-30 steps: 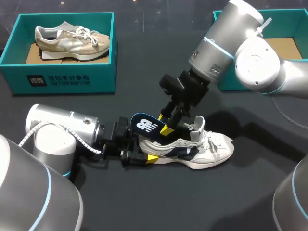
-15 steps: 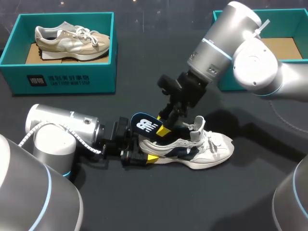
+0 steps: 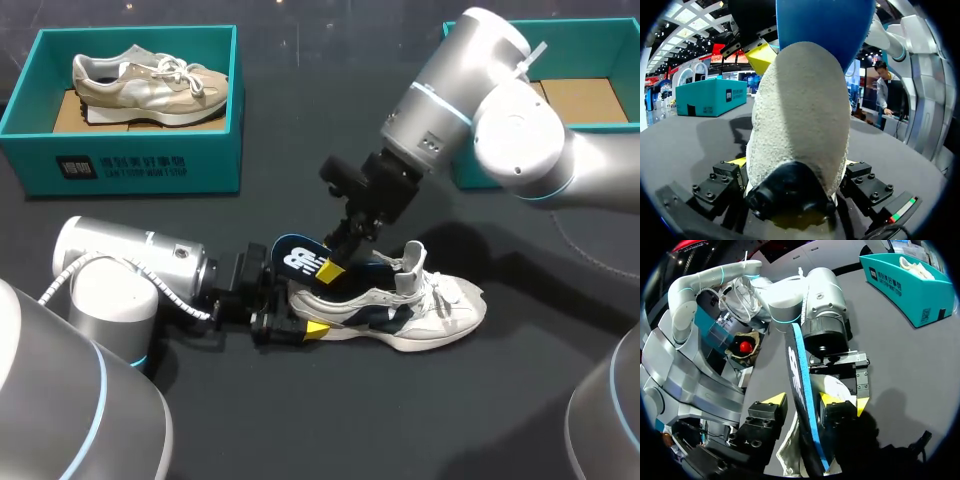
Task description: Take the shoe out of the shoebox, open the shoe tongue, remove and reinsert the insole, then place the shoe into the shoebox
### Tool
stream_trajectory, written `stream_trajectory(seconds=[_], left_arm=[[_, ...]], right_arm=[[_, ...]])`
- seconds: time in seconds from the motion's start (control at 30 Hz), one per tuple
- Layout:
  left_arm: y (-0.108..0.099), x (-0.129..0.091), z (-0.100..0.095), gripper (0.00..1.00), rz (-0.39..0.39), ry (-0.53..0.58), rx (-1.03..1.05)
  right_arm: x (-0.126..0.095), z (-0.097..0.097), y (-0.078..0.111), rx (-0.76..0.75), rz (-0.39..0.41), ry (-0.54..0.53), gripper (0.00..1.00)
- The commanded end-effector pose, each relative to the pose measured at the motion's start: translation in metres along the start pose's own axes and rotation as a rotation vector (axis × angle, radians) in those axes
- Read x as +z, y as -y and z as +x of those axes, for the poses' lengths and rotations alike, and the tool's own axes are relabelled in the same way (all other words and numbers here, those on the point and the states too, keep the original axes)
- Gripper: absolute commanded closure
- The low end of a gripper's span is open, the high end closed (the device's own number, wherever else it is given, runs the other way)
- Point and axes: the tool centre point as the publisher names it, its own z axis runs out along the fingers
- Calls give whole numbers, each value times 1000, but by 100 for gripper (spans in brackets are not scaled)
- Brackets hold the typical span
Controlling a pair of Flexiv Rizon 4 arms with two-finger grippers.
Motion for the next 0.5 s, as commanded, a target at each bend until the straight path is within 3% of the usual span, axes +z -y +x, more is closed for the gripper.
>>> stream_trajectory(seconds=[0.03,0.23,0.3,0.5], left_arm=[[-3,0,-1,100,-3,-1,0],[-3,0,-1,100,-3,-1,0],[-3,0,-1,100,-3,-1,0],[-3,0,-1,100,-3,-1,0]], right_arm=[[6,-2,4,13,-10,-4,68],[8,-2,9,30,-17,-5,75],[8,-2,10,31,-18,-4,100],[5,-1,0,-11,-15,17,100]])
